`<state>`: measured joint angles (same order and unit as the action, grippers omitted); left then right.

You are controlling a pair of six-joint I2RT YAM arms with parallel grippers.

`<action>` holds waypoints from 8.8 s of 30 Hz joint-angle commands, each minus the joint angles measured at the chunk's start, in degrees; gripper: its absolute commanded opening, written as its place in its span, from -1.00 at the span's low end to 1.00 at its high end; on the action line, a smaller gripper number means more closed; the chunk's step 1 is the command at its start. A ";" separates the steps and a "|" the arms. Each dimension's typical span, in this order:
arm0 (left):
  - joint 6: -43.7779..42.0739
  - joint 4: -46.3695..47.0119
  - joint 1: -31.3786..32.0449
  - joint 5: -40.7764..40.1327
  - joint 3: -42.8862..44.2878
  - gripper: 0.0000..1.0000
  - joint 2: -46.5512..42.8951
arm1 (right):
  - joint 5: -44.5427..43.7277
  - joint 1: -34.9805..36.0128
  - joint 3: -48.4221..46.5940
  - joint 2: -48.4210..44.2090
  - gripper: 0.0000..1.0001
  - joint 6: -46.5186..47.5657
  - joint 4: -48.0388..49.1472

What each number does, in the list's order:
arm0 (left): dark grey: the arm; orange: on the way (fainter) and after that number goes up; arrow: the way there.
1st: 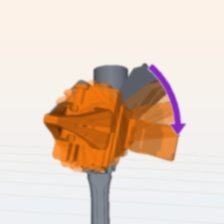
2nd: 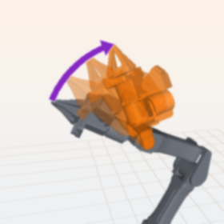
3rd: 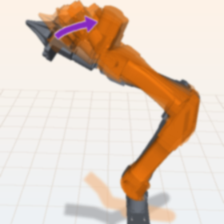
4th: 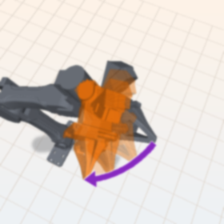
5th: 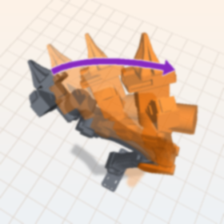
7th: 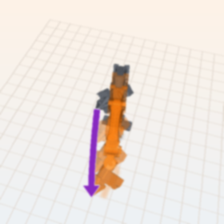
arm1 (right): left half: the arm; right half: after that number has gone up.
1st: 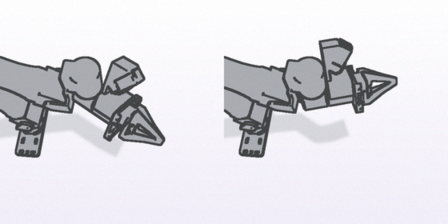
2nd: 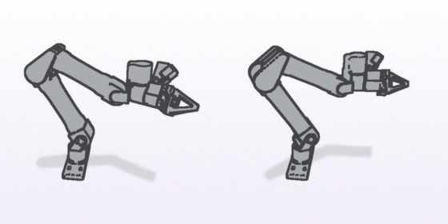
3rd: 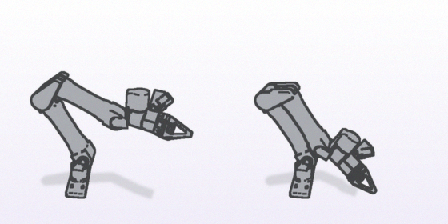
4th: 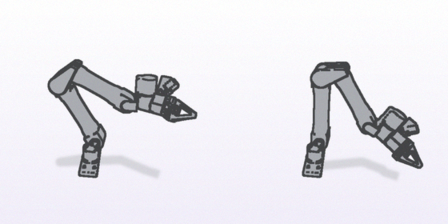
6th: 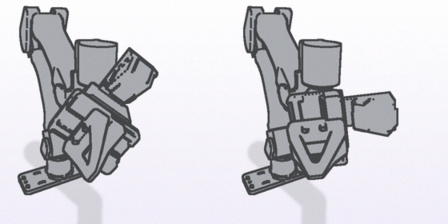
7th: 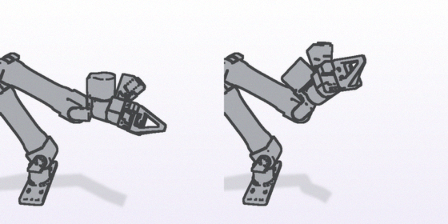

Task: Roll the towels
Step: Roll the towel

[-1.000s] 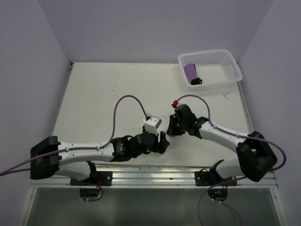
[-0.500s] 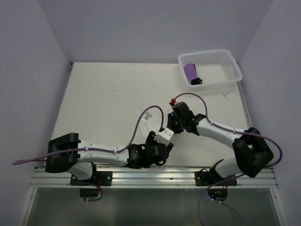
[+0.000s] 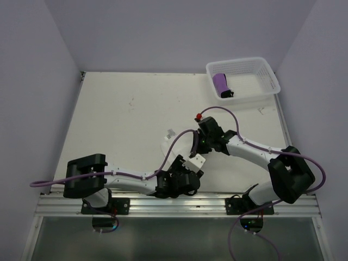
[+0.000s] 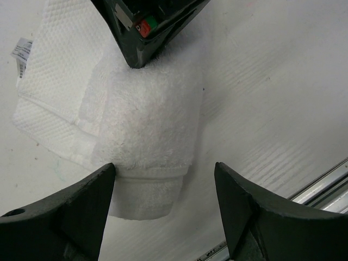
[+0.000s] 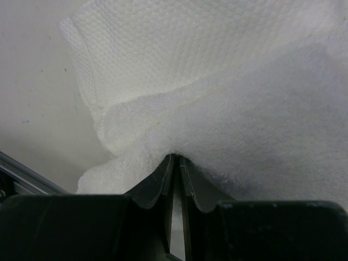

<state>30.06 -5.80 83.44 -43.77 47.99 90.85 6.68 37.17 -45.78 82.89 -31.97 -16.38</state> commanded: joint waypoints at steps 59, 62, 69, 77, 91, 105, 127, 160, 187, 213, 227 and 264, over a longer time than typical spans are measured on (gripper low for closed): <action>3.95 11.78 -13.30 34.10 -0.01 -1.00 9.16 | -12.74 -5.61 -14.25 -10.73 0.14 8.24 -23.95; 3.95 9.76 -13.56 34.98 2.10 -1.00 11.54 | -15.63 -6.05 -14.08 -15.47 0.19 7.10 -26.06; 4.39 7.30 -13.83 36.65 5.10 -1.00 14.44 | -24.51 -6.75 -8.90 -21.98 0.24 -0.01 -31.95; 4.65 6.24 -14.00 37.26 6.86 -1.00 15.59 | -25.31 -11.67 -0.11 -26.72 0.79 -10.92 -31.61; 6.06 6.68 -13.92 35.86 4.22 -1.00 12.95 | -13.63 -22.40 4.99 -26.48 0.97 -20.24 -21.25; 5.88 6.07 -13.92 36.21 4.13 -1.00 10.05 | -14.41 -29.43 12.81 -19.35 0.91 -20.68 -11.13; 15.19 20.12 -11.73 35.61 -8.78 -1.00 -1.82 | -1.05 -31.81 3.69 10.26 -0.55 -4.70 0.83; 40.24 34.62 -0.82 26.45 -22.84 -1.00 1.26 | -8.53 -13.26 -19.78 11.33 0.68 6.13 -14.91; 37.00 42.63 -8.82 38.93 -24.08 -1.00 6.62 | -11.25 -13.26 -23.39 11.43 0.41 9.11 -19.92; 30.93 24.27 -11.19 31.47 -10.29 -1.00 8.02 | -4.14 -10.27 5.59 -27.51 0.97 -9.07 -21.95; 29.44 20.75 -11.11 30.50 -3.78 -1.00 10.22 | -11.24 -8.87 18.35 -26.37 0.71 -20.68 -9.46; 26.28 14.23 -16.81 7.91 -18.98 -0.66 -15.91 | 23.65 -8.60 5.00 1.48 -0.24 15.53 12.69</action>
<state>60.07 3.88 68.47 -32.29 26.44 70.41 27.31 28.18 -39.07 83.20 -20.47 -5.23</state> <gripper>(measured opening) 0.225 0.426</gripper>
